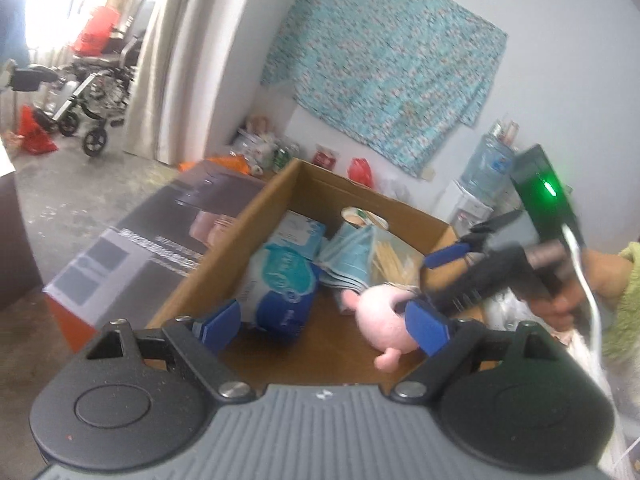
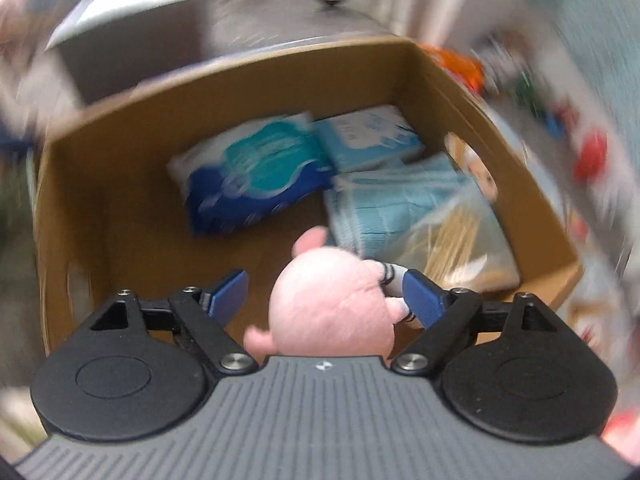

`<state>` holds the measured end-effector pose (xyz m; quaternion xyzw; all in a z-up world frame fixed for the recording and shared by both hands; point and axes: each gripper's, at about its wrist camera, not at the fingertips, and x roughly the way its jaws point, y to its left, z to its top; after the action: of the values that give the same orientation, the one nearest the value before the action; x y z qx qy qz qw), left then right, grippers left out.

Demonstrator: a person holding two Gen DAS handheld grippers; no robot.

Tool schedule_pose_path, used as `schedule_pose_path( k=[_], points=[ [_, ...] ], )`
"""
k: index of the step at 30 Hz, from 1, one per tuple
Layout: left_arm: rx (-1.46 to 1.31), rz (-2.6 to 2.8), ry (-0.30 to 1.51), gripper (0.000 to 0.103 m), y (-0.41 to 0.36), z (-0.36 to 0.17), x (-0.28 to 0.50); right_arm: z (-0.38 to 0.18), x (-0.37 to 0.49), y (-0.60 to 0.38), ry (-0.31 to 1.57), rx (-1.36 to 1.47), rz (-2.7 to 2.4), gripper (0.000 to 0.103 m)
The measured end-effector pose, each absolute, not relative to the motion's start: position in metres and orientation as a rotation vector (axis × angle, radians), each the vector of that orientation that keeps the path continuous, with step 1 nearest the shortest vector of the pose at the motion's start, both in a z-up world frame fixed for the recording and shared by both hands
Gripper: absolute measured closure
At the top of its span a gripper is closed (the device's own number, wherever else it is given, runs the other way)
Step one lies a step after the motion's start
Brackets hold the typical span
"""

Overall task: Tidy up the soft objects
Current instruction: 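Lift the pink plush doll with the right gripper and carry it over the box, then lower the doll into the cardboard box and open the right gripper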

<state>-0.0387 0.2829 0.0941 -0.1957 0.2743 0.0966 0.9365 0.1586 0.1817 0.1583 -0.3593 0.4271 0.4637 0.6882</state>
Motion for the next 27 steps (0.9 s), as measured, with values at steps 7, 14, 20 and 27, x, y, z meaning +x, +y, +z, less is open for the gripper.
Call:
schedule_pose_path(
  k=[7, 14, 20, 27],
  points=[
    [-0.448, 0.247, 0.547, 0.012, 0.296, 0.088, -0.060, 0.140, 0.101, 0.197, 0.788, -1.278, 1.143, 0.009],
    [-0.480, 0.263, 0.549, 0.012, 0.301, 0.082, -0.066, 0.134, 0.061, 0.189, 0.545, -1.523, 1.335, 0.012],
    [-0.495, 0.262, 0.557, 0.012, 0.303, 0.076, -0.066, 0.116, 0.057, 0.199, 0.561, -1.655, 1.413, 0.055],
    [-0.493, 0.260, 0.558, 0.012, 0.302, 0.075, -0.065, 0.088, 0.051, 0.209, 0.606, -1.822, 1.475, 0.058]
  ],
)
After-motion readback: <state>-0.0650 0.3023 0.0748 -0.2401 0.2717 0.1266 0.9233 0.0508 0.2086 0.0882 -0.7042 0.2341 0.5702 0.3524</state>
